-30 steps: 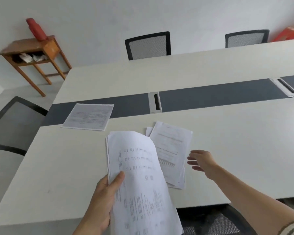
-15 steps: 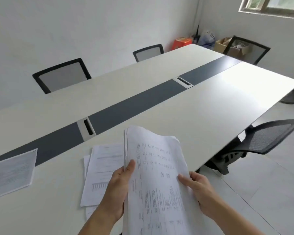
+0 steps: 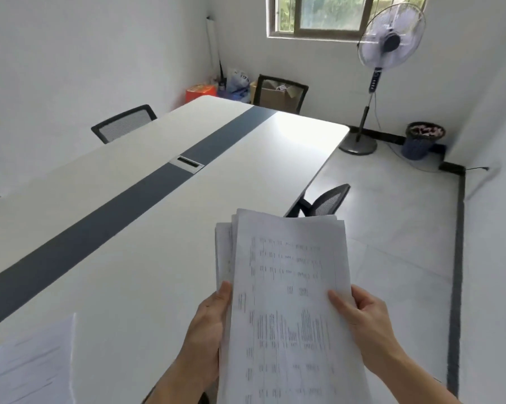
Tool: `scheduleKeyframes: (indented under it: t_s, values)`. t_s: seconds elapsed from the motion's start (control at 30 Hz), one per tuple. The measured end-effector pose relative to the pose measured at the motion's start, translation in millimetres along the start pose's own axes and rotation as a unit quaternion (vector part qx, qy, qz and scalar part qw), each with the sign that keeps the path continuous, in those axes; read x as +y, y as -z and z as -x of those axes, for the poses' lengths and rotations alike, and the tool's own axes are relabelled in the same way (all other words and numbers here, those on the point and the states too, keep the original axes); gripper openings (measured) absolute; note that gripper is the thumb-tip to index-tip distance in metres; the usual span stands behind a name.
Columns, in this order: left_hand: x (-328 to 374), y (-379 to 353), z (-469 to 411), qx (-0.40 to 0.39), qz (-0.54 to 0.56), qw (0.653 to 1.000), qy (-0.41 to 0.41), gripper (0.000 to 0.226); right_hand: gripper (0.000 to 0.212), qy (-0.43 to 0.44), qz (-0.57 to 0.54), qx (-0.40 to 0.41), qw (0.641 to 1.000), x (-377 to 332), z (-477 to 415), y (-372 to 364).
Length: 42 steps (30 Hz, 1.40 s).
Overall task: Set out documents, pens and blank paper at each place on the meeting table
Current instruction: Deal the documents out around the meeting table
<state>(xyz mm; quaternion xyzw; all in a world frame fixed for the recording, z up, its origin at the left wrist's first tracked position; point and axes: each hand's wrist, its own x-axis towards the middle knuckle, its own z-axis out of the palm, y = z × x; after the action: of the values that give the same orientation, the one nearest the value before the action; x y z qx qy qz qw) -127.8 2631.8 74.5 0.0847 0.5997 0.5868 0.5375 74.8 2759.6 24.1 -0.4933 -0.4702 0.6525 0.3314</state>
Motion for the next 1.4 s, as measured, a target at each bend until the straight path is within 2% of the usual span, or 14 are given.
scheduleKeyframes:
  t_s: [0.13, 0.37, 0.57, 0.7, 0.8, 0.97, 1.13, 1.3, 1.4]
  values:
    - [-6.7, -50.1, -20.5, -0.037, -0.002, 0.999, 0.014, 0.04, 0.011, 0.029, -0.01, 0.048, 0.998, -4.1, -19.9, 47.8]
    - [7.0, -122.1, -103.4, -0.082, -0.005, 0.996, 0.039, 0.044, 0.019, 0.051, -0.026, 0.122, 0.991, -26.9, -97.1, 98.7]
    - [41.2, -182.3, -193.3, -0.096, 0.0, 0.994, 0.049, 0.05, 0.017, 0.019, -0.058, 0.131, 0.99, -61.7, -190.8, 131.1]
    - [72.2, -217.3, -241.9, -0.121, 0.011, 0.991, 0.05, 0.052, 0.015, -0.011, -0.076, 0.093, 0.993, -100.6, -245.4, 146.0]
    - [87.4, -240.0, -273.1, -0.127, 0.012, 0.991, 0.049, 0.051, 0.013, -0.025, -0.068, 0.099, 0.992, -114.1, -282.5, 151.7]
    - [101.5, -267.3, -315.6, -0.074, 0.009, 0.997, 0.023, 0.045, 0.028, -0.036, -0.069, 0.117, 0.99, -117.9, -357.2, 160.8]
    - [114.5, -299.3, -357.1, 0.018, 0.026, 0.999, -0.036, 0.039, 0.011, -0.067, -0.028, 0.05, 0.996, -127.9, -448.6, 182.9]
    - [122.2, -335.2, -380.7, 0.089, 0.114, 0.988, -0.052, 0.033, 0.009, -0.081, 0.047, -0.022, 0.995, -151.0, -547.7, 204.5]
    - [123.0, -339.4, -380.7, 0.166, 0.137, 0.975, -0.058, 0.033, 0.015, -0.097, 0.094, -0.072, 0.988, -162.2, -597.3, 198.9]
